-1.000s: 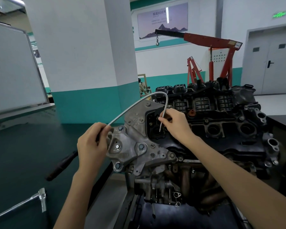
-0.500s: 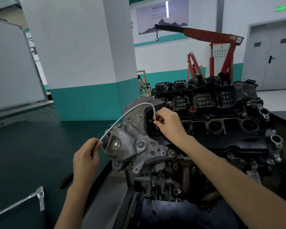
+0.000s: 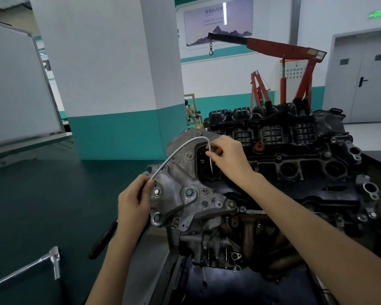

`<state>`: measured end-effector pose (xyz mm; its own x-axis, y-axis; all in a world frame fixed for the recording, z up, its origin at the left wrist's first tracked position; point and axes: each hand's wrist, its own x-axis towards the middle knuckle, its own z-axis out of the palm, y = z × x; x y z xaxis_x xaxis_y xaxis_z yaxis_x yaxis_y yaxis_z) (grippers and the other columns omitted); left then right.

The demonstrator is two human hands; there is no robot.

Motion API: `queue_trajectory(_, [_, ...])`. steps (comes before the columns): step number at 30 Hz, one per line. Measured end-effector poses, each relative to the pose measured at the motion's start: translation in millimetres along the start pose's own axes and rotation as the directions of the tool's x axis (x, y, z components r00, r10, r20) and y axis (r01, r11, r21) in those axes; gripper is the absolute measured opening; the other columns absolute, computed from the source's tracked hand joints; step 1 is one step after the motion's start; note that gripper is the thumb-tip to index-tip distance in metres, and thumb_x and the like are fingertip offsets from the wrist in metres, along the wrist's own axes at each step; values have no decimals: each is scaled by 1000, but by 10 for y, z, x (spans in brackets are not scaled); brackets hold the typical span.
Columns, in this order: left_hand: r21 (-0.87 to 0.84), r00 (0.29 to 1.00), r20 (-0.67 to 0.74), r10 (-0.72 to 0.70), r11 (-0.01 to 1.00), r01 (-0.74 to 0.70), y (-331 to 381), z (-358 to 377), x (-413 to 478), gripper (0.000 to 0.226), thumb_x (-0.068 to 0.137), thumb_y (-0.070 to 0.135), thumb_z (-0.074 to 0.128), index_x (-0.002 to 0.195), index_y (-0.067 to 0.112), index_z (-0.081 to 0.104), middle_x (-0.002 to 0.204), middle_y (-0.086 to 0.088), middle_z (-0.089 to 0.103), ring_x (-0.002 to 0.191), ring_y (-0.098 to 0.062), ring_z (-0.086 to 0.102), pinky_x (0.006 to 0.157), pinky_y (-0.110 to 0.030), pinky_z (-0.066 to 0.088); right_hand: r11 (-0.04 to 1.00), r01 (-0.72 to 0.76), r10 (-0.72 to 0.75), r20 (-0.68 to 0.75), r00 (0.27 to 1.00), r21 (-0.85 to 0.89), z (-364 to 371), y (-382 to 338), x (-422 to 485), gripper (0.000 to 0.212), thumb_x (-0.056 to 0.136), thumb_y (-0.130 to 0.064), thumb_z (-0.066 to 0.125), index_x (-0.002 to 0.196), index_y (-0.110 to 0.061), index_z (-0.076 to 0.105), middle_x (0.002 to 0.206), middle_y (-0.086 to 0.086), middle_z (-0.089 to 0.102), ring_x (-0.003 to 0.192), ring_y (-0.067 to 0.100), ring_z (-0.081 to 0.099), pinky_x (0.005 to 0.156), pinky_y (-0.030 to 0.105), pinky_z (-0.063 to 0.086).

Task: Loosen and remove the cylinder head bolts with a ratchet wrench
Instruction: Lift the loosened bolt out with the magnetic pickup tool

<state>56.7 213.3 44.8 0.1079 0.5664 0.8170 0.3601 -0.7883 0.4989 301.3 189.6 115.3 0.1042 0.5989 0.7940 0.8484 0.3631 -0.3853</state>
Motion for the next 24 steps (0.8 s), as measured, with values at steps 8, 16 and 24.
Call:
queue_trajectory(8, [127, 999, 44, -13, 992, 8, -125, 8, -115, 24, 93, 1, 58, 71, 8, 51, 55, 6, 37, 52, -8, 34, 50, -20, 27, 999, 13, -14, 26, 1000, 29, 6, -29, -52, 7, 84, -3, 66, 89, 1, 70, 87, 14, 61, 68, 24, 59, 74, 42, 52])
queue_trajectory(16, [40, 1000, -12, 1, 999, -1, 60, 41, -116, 27, 95, 1, 55, 71, 13, 49, 58, 4, 42, 52, -7, 34, 50, -18, 28, 998, 14, -12, -34, 999, 62, -96, -109, 28, 6, 84, -1, 66, 89, 0, 70, 85, 13, 62, 62, 21, 63, 69, 36, 56])
queue_trajectory(24, [-14, 983, -174, 55, 998, -58, 248, -47, -56, 18, 94, 13, 51, 78, 19, 55, 66, 6, 56, 58, -7, 49, 54, -17, 36, 985, 90, -75, -107, 991, 144, -199, -266, 115, 6, 84, 1, 66, 89, 0, 69, 84, 12, 61, 56, 18, 62, 58, 19, 54])
